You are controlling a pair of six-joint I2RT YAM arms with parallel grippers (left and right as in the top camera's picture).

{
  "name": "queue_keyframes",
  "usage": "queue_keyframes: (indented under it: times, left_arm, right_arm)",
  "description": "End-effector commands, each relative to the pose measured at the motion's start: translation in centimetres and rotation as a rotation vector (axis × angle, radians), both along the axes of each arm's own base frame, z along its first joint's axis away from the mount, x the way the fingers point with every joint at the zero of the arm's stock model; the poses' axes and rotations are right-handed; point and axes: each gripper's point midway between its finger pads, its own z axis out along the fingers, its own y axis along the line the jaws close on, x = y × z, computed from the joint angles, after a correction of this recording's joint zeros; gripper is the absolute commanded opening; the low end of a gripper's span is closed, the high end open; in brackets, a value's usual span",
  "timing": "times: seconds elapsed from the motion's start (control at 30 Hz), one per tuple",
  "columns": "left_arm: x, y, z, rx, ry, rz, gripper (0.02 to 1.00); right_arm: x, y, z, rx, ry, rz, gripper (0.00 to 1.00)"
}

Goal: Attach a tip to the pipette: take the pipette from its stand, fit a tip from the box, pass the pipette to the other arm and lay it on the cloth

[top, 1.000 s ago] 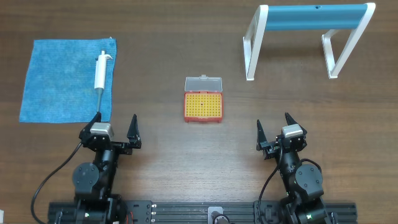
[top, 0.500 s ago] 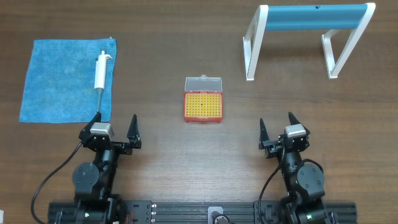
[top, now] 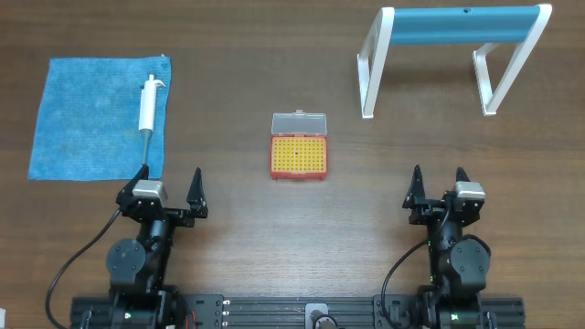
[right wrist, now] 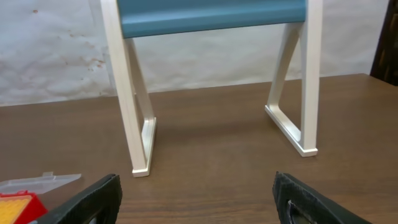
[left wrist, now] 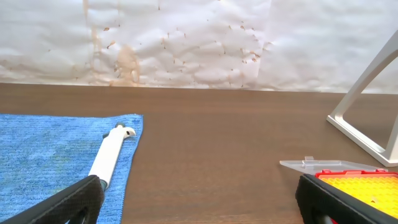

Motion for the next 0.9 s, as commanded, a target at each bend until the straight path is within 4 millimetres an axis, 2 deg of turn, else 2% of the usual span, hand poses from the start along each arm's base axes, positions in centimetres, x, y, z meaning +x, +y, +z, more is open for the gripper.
queue_keyframes:
  times: [0.03,0.3,0.9]
  left_arm:
    - [-0.04,0.14,-0.04,0.013,-0.001,0.009,0.998]
    - [-0.04,0.14,-0.04,0.013,-0.001,0.009,0.998]
    - [-0.04,0.14,-0.04,0.013,-0.001,0.008,0.998]
  right_arm:
    - [-0.06,-0.1,-0.08,0.019,-0.001,-0.001,0.803]
    - [-0.05,0.73,-0.16,-0.042,0.004,0.051,0.803]
    - [-0.05,0.72,-0.15,-0.091,0.005,0.054,0.803]
